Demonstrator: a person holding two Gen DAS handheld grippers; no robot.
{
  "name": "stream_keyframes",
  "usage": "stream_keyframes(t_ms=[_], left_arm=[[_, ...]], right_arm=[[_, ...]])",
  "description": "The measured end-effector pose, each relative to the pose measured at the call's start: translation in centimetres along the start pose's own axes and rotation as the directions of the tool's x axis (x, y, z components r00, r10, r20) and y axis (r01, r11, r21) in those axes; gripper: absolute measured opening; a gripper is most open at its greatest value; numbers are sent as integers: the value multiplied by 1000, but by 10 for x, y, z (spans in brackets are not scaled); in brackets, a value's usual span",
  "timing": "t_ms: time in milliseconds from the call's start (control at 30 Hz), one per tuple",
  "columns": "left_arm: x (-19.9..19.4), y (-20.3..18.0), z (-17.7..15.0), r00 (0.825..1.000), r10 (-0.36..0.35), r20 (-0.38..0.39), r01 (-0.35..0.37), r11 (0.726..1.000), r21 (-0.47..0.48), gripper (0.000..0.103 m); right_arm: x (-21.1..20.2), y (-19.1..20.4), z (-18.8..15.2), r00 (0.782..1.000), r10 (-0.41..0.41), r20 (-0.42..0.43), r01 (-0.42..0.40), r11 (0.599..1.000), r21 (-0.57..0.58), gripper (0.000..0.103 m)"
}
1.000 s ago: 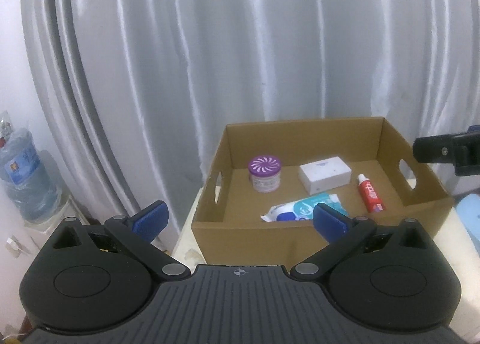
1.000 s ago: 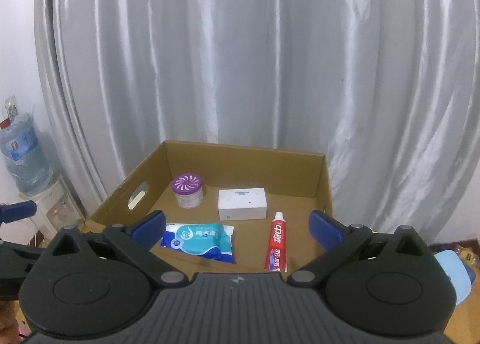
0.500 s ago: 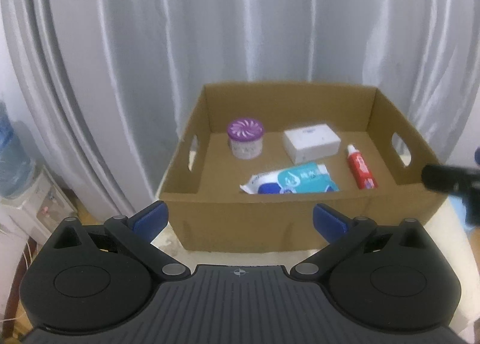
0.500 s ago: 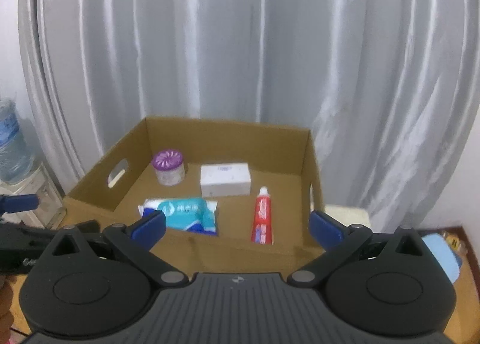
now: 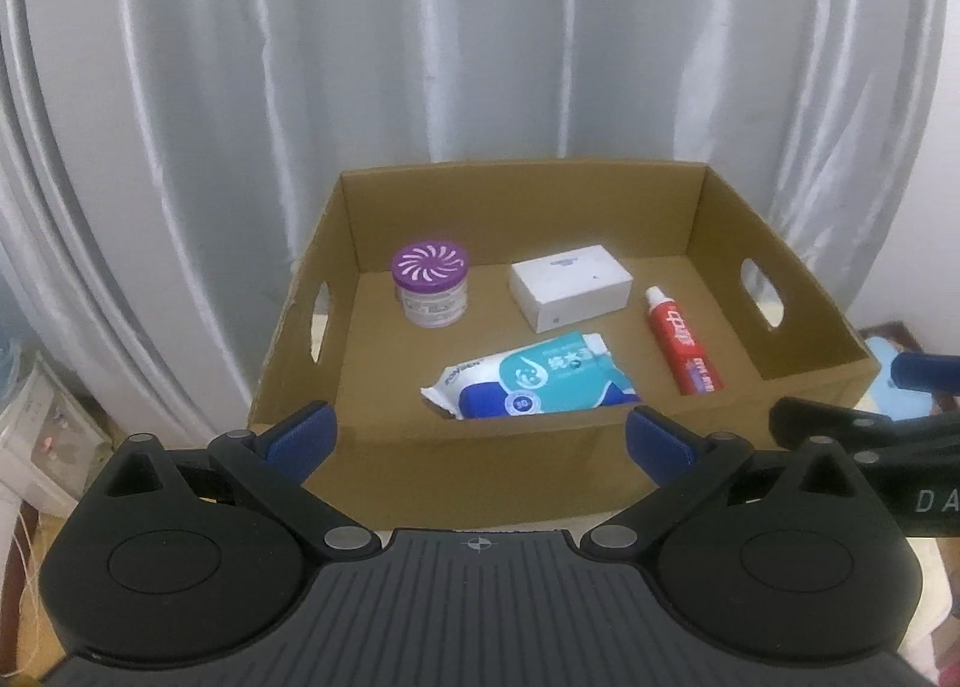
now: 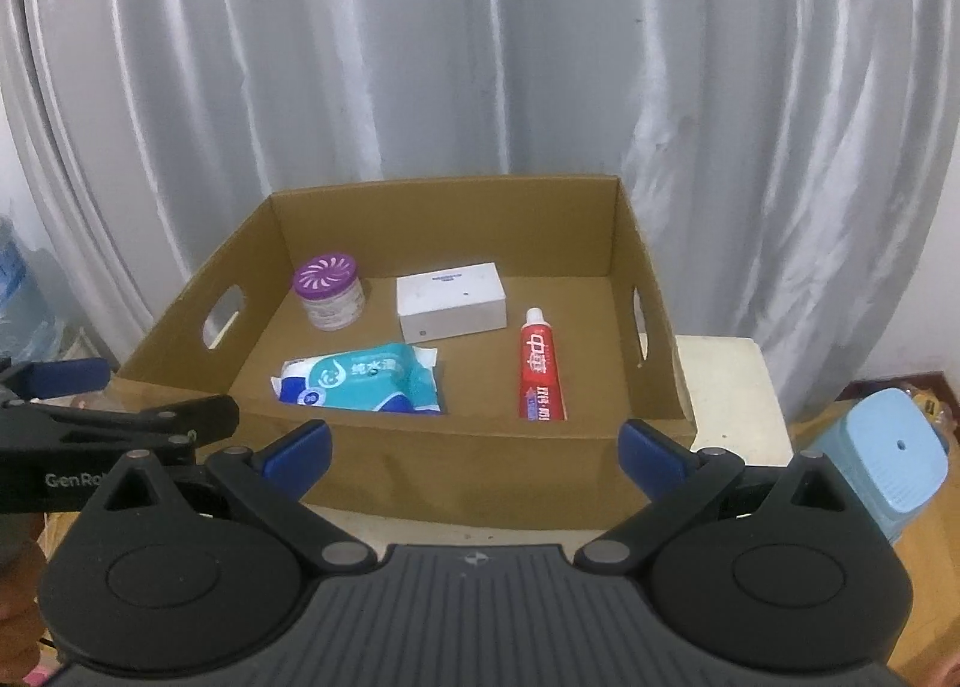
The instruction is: Organize objects
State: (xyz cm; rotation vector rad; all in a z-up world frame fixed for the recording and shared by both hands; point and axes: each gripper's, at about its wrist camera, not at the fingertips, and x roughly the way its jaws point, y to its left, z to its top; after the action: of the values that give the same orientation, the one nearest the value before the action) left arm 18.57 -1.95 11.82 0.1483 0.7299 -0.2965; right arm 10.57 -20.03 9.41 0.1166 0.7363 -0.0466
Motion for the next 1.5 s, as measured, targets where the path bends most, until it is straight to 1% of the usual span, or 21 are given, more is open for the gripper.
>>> stream_keyframes(t_ms=[167, 433, 1500], left_arm=[[3, 1, 0, 1000, -12, -9, 12, 1000, 0, 103], [4, -1, 0, 1000, -11, -7, 11, 1000, 7, 103], [0, -5, -1, 1000, 5, 5, -5, 1000, 13, 103]], right_arm=[[8, -3, -2, 1000, -17, -20, 17, 1000, 10, 103], [11, -6, -1, 999, -26, -31, 27, 999, 24, 103], [7, -9, -1, 999, -30, -24, 30, 999, 35, 103]])
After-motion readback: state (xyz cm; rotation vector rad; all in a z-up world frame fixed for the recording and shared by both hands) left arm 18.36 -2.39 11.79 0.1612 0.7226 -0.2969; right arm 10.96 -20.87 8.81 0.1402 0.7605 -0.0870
